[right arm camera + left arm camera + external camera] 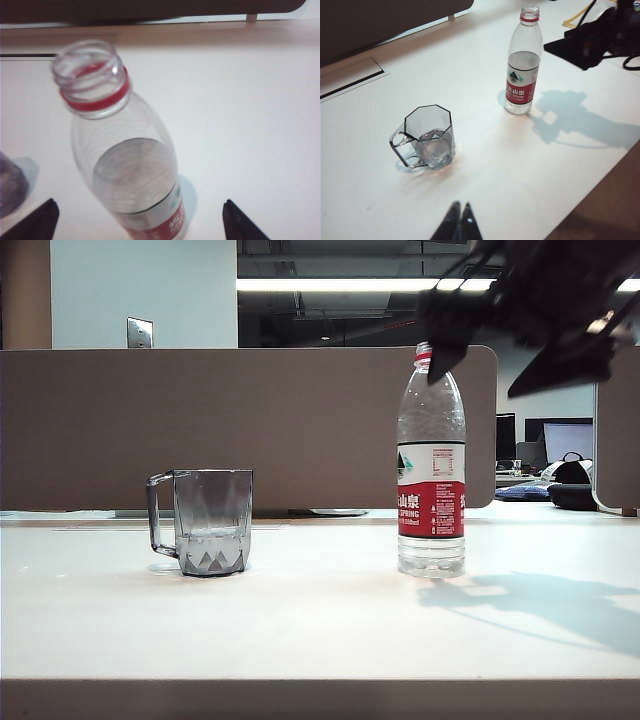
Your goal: Pick up the mineral water bottle on the table and pour water into the mug until it's half full.
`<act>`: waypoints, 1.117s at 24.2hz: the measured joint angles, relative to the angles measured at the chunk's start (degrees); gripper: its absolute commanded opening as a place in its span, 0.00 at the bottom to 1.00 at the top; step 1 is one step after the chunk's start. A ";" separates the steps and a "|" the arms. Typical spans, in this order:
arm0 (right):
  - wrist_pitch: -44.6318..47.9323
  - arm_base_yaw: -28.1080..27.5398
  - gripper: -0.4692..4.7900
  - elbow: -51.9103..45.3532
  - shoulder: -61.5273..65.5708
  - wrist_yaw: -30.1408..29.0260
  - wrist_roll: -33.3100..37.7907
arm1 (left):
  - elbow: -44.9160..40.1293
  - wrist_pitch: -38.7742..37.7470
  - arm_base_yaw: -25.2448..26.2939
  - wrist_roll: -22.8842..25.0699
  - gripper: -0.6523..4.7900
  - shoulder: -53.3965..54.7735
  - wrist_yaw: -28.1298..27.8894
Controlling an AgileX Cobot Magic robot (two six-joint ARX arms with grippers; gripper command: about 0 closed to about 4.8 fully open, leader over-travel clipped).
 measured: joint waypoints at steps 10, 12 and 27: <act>-28.41 1.40 0.23 -0.02 -29.62 -17.33 2.34 | 0.00 2.62 -1.09 -0.15 0.11 -1.31 -0.17; -31.76 1.36 0.13 -0.02 -34.73 -17.57 2.27 | 0.00 2.47 -2.38 -0.46 0.11 -1.81 -0.39; -48.87 1.33 0.11 -3.74 -69.44 -4.81 -11.28 | -19.23 16.20 -2.86 -12.70 0.11 -13.79 -11.63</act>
